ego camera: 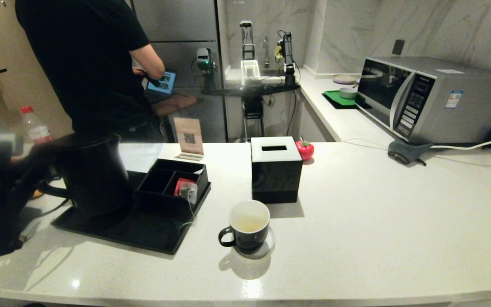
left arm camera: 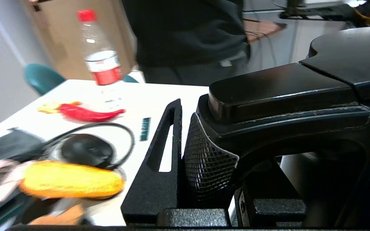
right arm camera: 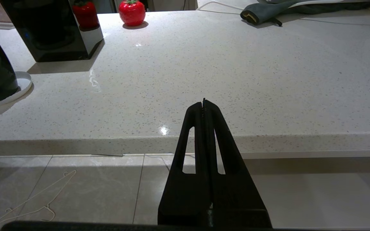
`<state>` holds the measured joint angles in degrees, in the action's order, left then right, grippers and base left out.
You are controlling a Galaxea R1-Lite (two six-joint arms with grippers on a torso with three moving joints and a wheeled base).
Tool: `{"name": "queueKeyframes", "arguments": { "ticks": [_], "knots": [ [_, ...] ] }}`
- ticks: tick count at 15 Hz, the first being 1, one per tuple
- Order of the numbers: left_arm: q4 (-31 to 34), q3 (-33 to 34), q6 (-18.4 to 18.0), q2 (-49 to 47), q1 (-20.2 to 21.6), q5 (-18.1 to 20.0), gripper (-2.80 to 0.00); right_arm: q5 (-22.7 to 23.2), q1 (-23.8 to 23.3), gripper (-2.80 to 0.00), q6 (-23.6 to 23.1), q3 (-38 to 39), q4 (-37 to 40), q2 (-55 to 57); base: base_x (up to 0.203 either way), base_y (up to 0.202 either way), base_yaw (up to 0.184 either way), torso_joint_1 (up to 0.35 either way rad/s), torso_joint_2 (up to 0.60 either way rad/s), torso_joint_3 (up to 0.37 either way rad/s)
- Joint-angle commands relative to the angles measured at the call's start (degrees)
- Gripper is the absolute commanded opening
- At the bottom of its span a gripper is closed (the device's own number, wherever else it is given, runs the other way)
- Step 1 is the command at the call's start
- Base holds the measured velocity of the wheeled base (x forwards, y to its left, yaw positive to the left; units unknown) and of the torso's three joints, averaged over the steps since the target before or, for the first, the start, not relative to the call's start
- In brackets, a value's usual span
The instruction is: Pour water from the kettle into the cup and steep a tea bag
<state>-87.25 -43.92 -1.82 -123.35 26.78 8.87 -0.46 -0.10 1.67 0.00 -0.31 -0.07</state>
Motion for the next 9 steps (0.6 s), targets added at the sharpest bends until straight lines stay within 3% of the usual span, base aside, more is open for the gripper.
{"name": "queueKeyframes", "arguments": {
  "ticks": [1,9],
  "knots": [
    [-2.7,-1.85,-0.03,-2.41,-0.47,0.0,-2.8,-0.02,0.01,-2.8,0.0,0.0,-0.04,0.07,0.0,0.0,0.0,0.0,0.0,0.0],
    [-2.7,-3.98,-0.56,-4.62,-1.73,0.09,-2.8,0.02,0.01,-2.8,0.0,0.0,-0.04,0.07,0.0,0.0,0.0,0.0,0.0,0.0]
  ]
}}
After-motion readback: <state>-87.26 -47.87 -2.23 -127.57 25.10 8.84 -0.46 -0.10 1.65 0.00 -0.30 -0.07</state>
